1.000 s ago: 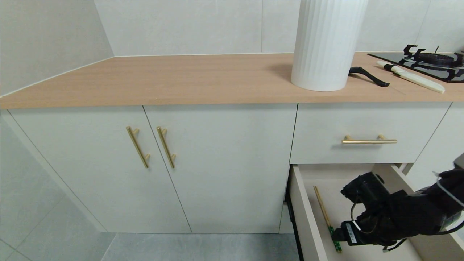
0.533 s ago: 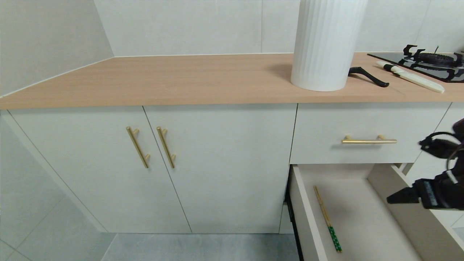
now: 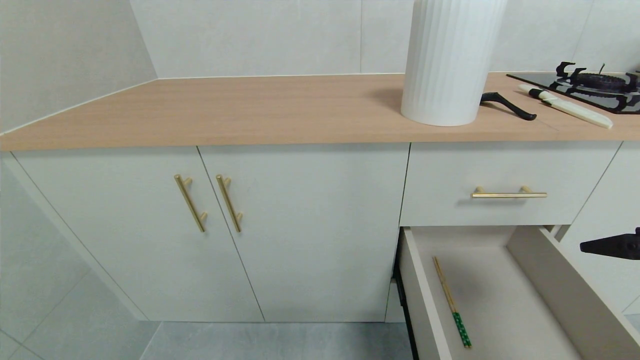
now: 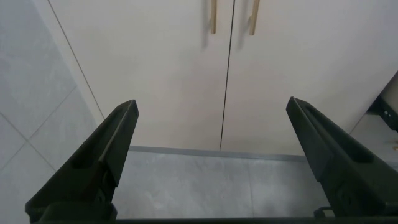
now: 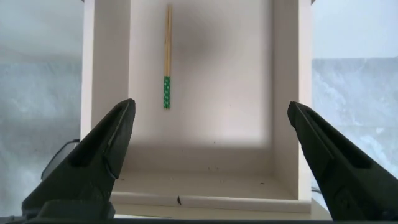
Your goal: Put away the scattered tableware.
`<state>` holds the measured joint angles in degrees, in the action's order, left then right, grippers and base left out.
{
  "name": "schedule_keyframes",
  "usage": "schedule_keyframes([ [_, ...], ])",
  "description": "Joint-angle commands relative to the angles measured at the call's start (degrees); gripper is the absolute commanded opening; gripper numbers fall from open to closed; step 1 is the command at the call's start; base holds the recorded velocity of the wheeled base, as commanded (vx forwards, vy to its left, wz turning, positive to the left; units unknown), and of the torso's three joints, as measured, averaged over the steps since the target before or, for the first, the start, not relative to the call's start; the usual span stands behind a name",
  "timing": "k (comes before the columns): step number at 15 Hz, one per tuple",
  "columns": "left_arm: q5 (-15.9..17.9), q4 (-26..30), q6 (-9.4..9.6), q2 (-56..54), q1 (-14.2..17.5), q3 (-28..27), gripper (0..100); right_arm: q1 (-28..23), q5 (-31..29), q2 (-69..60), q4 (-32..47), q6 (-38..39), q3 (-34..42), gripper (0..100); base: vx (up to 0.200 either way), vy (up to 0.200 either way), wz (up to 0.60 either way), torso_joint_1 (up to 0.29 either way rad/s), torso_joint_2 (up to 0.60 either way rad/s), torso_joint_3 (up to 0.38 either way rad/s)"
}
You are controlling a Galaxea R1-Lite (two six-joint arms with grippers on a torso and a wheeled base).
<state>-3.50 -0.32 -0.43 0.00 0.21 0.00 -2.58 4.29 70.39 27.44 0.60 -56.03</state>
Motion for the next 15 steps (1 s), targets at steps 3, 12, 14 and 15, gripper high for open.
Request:
schedule_keyframes([
  [3,0.0,0.0,-0.01,0.1,0.0,0.0,100,-0.1,0.0,-0.6,-0.3,-0.1,0.0,100,0.000,0.000,0.00,0.000,0.00,0.000],
  [12,0.0,0.0,-0.01,0.1,0.0,0.0,100,0.6,0.0,-0.4,-0.4,-0.2,0.7,100,0.000,0.000,0.00,0.105,-0.38,-0.286],
  [14,0.0,0.0,-0.01,0.1,0.1,0.0,100,0.7,0.1,-0.4,-0.5,-0.2,1.2,100,0.000,0.000,0.00,0.158,-0.46,-0.295],
  [15,0.0,0.0,-0.01,0.1,0.1,0.0,100,0.7,0.1,-0.4,-0.7,-0.2,1.3,100,0.000,0.000,0.00,0.178,-0.48,-0.290],
])
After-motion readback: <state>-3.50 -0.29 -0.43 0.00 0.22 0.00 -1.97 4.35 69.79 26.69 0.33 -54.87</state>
